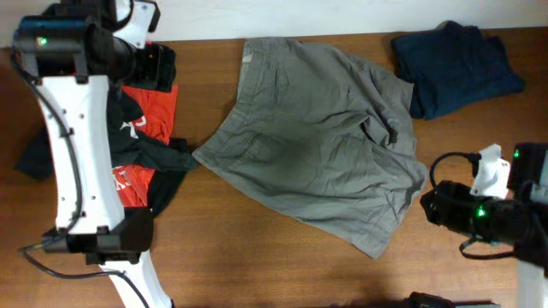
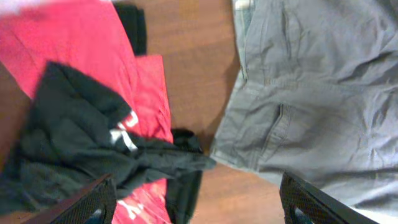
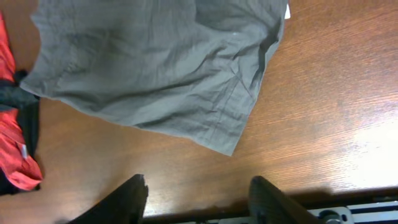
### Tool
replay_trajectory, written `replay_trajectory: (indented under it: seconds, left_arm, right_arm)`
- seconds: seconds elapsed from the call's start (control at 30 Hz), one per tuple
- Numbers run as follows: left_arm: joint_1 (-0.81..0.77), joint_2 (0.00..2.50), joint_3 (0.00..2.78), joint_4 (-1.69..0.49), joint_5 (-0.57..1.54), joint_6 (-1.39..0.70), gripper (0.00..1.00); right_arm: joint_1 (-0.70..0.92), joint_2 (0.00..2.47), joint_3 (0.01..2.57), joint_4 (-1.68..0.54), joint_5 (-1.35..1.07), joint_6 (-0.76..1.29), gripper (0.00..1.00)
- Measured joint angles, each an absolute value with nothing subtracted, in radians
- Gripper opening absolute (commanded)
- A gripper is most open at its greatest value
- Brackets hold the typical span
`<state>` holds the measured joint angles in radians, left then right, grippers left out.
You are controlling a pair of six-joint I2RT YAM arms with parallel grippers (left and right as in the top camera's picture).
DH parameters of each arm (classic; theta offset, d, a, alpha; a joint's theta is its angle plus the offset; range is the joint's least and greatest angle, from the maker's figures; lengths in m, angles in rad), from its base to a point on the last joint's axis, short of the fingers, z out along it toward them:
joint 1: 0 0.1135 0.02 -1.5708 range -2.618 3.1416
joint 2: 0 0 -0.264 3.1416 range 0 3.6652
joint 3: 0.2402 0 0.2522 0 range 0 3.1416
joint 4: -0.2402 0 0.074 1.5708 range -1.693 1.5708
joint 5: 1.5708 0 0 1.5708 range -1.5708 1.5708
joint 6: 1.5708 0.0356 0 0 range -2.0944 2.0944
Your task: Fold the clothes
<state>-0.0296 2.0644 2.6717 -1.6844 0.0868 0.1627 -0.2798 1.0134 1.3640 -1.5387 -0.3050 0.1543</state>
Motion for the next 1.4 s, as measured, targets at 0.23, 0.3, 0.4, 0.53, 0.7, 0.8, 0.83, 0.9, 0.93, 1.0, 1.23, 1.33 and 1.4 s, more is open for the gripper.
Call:
replay_trajectory:
  seconds: [0.23,0.3,0.4,0.53,0.7,0.8,0.83,0.9,0.93,1.0,1.23,1.33,1.4]
  left_arm:
    - [-0.045,2.082,2.249,-1.529,0.086,0.195,0.84]
    - [-0.051,2.091,2.138,-1.444,0.099,0.237,0.84]
    - [-0.06,2.1,2.029,-1.349,0.152,0.335,0.84]
    - [-0.078,2.106,1.964,-1.285,0.199,0.439,0.84]
    - [-0.112,2.175,1.952,-1.271,0.219,0.508,0.83]
    - [-0.118,2.216,1.946,-1.27,0.221,0.521,0.82]
    - [-0.118,2.22,1.945,-1.271,0.221,0.524,0.82]
    - [-0.117,2.241,1.942,-1.271,0.216,0.528,0.82]
    - [-0.116,2.25,1.942,-1.28,0.215,0.529,0.81]
    - [-0.116,2.286,1.941,-1.294,0.21,0.532,0.78]
    - [-0.114,2.334,1.937,-1.346,0.16,0.511,0.59]
    - [-0.104,2.334,1.936,-1.358,0.116,0.479,0.35]
    - [-0.101,2.334,1.935,-1.385,0.105,0.472,0.24]
  right_arm:
    - [-0.28,0.999,1.177,-1.43,-0.313,0.161,0.6]
    - [-0.28,1.009,1.106,-1.384,-0.325,0.161,0.61]
    - [-0.28,1.013,1.046,-1.348,-0.34,0.162,0.6]
    - [-0.28,1.011,0.966,-1.314,-0.346,0.162,0.6]
    - [-0.28,1.011,0.901,-1.29,-0.351,0.162,0.6]
    - [-0.28,1.011,0.898,-1.282,-0.358,0.162,0.6]
    - [-0.28,1.011,0.898,-1.281,-0.358,0.162,0.6]
    - [-0.28,1.011,0.897,-1.273,-0.368,0.162,0.59]
    - [-0.28,1.011,0.895,-1.269,-0.369,0.163,0.6]
    - [-0.28,1.011,0.883,-1.255,-0.377,0.178,0.6]
    - [-0.28,1.011,0.881,-1.251,-0.384,0.189,0.59]
    - [-0.28,1.011,0.881,-1.247,-0.384,0.189,0.59]
    - [-0.28,1.011,0.881,-1.247,-0.384,0.192,0.59]
